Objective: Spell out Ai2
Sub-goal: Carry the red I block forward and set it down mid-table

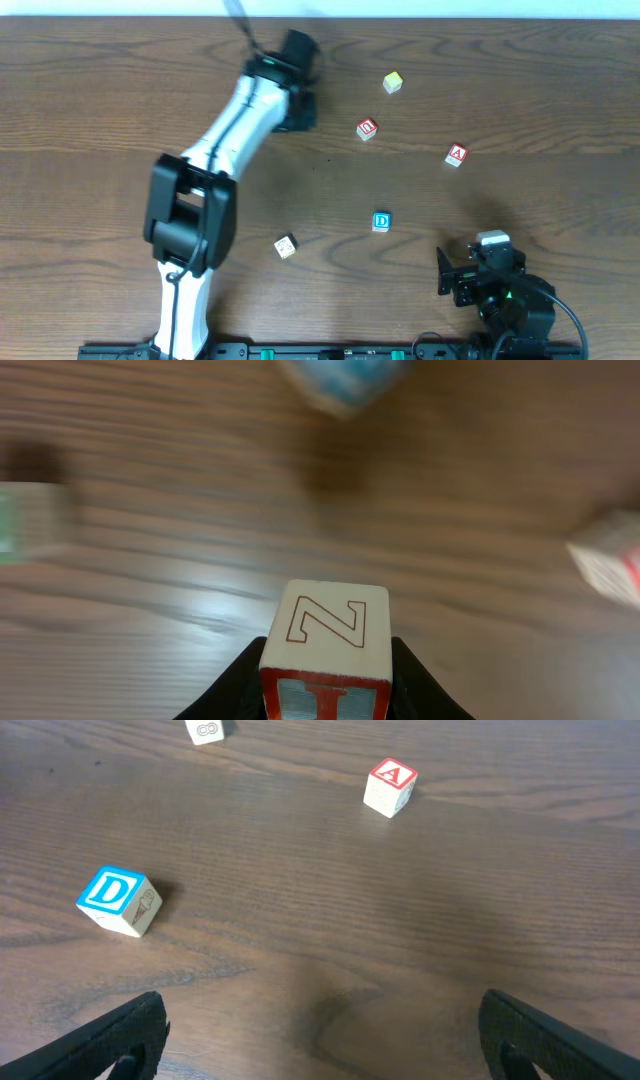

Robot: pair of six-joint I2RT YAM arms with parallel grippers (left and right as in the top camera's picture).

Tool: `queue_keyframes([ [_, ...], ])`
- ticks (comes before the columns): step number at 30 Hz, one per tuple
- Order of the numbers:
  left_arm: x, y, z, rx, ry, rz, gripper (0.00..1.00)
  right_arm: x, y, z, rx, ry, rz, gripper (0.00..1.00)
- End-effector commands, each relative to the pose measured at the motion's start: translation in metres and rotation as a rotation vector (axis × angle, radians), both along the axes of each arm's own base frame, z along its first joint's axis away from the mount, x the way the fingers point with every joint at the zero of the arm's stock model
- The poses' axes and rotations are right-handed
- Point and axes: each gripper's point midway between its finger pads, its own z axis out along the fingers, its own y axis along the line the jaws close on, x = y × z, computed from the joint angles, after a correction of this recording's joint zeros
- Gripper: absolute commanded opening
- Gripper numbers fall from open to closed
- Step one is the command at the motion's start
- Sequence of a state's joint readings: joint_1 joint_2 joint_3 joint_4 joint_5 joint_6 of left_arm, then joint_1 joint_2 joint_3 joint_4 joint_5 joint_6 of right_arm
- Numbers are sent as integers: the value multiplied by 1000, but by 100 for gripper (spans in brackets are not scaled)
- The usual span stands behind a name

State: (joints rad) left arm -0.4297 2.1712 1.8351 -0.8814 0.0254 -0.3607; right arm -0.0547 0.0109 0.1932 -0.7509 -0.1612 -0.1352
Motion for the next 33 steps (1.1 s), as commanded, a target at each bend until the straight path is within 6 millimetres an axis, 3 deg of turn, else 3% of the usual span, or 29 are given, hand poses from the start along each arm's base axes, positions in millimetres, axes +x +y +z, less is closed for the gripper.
queue_keyframes([
  [1,-8,-23,1,17,-17,-74,6,0,4,-2,17,3,10,99],
  [4,-12,-43,3,60,-67,-113,5,0,4,-2,17,3,10,99],
  [10,-20,-62,-10,3,-25,-181,6,0,4,-2,17,3,10,99],
  [14,-24,-60,-27,35,10,-253,6,0,4,-2,17,3,10,99],
  [21,-41,-54,-67,52,136,-198,6,0,4,-2,17,3,10,99],
  [33,-58,-49,-72,50,222,-109,6,0,4,-2,17,3,10,99],
])
